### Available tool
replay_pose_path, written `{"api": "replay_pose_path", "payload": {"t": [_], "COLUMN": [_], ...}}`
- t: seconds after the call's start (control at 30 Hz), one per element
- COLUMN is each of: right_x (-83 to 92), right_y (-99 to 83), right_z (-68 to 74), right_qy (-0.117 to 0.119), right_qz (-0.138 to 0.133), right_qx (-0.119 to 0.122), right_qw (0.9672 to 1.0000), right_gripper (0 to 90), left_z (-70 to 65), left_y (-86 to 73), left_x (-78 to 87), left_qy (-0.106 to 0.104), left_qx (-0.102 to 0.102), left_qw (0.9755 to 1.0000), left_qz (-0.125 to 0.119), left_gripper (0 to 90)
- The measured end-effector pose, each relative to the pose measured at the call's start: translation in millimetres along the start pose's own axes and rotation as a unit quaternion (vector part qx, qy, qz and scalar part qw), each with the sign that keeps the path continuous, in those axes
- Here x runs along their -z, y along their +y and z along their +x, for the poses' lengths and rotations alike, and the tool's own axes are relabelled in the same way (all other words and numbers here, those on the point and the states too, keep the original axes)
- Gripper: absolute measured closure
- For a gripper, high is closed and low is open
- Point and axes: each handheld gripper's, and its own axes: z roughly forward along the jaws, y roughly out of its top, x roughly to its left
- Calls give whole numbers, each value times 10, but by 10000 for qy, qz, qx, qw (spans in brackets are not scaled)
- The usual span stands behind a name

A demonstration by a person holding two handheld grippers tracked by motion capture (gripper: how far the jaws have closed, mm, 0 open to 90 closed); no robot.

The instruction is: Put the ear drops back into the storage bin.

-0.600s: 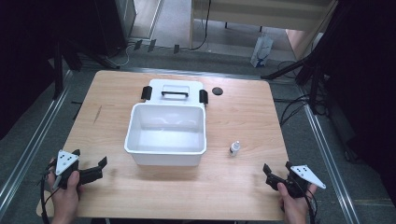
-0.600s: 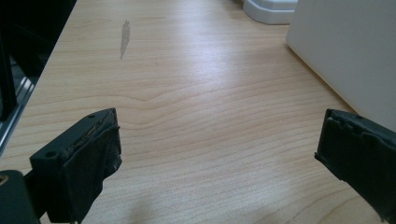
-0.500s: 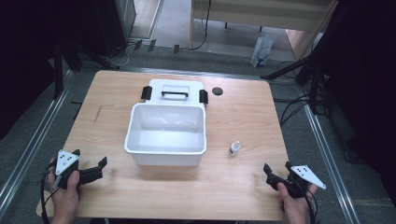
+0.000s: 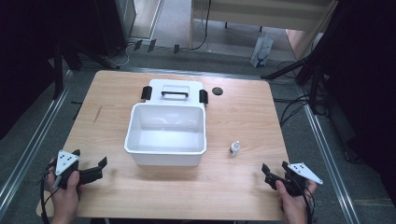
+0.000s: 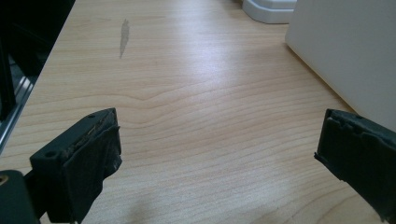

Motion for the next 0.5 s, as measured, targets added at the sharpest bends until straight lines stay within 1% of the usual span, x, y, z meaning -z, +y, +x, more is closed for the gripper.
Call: {"api": "replay_pose_path", "payload": {"t": [0.1, 0.13, 0.23, 0.27, 0.33, 0.37, 0.43, 0.5], "right_x": [0, -19, -40, -63, -80, -80, -96, -106], "right_y": [35, 63, 84, 106, 129, 129, 152, 185], "right_z": [17, 26, 29, 46, 81, 81, 118, 156], "right_qy": [34, -14, -4, -29, -29, -29, -65, -13], "right_qz": [81, 202, 316, 456, 615, 615, 799, 931], "right_qx": [49, 184, 235, 316, 422, 422, 621, 777], "right_qw": [9999, 9996, 9992, 9985, 9972, 9972, 9948, 9926], "right_gripper": [164, 165, 166, 169, 187, 187, 193, 199], "left_z": [-6, -9, -7, -5, -2, -2, -2, -1], "left_y": [2, 3, 0, -1, -1, -1, 0, 0], "left_x": [-5, -5, 2, 4, 4, 4, 2, 2], "left_qy": [21, 23, 3, 0, -10, -9, -21, -31], "left_qx": [-23, -42, -44, -36, -16, -12, -20, -26], "left_qw": [10000, 10000, 10000, 10000, 10000, 10000, 10000, 10000], "left_qz": [18, 29, 9, -4, -6, -1, 5, 6], "left_gripper": [3, 3, 3, 3, 3, 3, 3, 3]}}
